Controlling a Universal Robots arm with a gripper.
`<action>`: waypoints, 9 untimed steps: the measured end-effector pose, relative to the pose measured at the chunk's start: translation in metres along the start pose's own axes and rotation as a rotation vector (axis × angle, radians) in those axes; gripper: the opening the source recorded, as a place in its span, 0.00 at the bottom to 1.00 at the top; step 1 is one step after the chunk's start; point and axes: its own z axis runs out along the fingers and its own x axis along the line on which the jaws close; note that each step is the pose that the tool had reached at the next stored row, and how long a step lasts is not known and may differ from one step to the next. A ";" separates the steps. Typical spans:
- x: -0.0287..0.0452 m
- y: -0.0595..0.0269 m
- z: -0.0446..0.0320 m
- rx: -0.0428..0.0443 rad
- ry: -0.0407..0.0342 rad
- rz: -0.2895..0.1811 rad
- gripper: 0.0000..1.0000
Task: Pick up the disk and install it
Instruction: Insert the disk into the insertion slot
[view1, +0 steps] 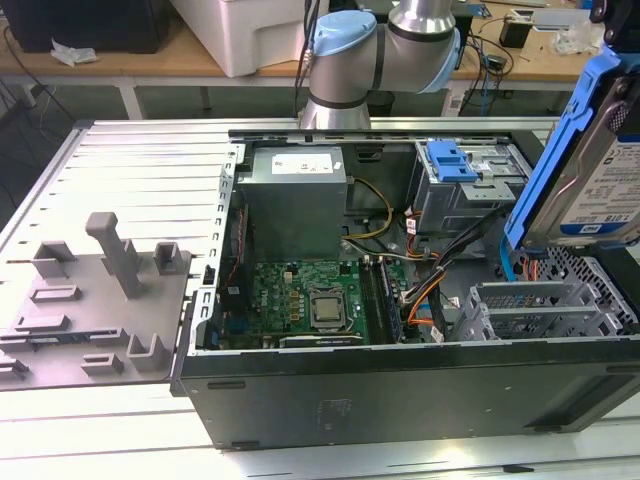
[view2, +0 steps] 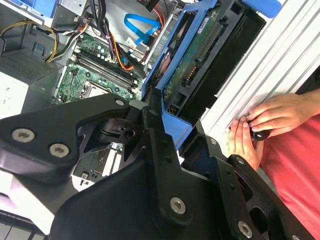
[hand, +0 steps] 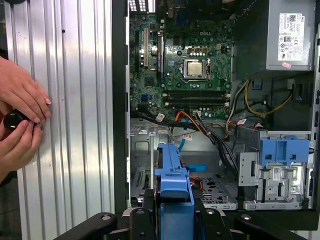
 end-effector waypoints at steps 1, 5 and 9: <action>0.0000 0.0000 0.0003 0.0000 0.0000 0.000 0.37; 0.0001 0.0001 0.0014 0.0000 0.0005 0.004 0.37; 0.0007 0.0001 0.0024 -0.0001 0.0011 0.017 0.37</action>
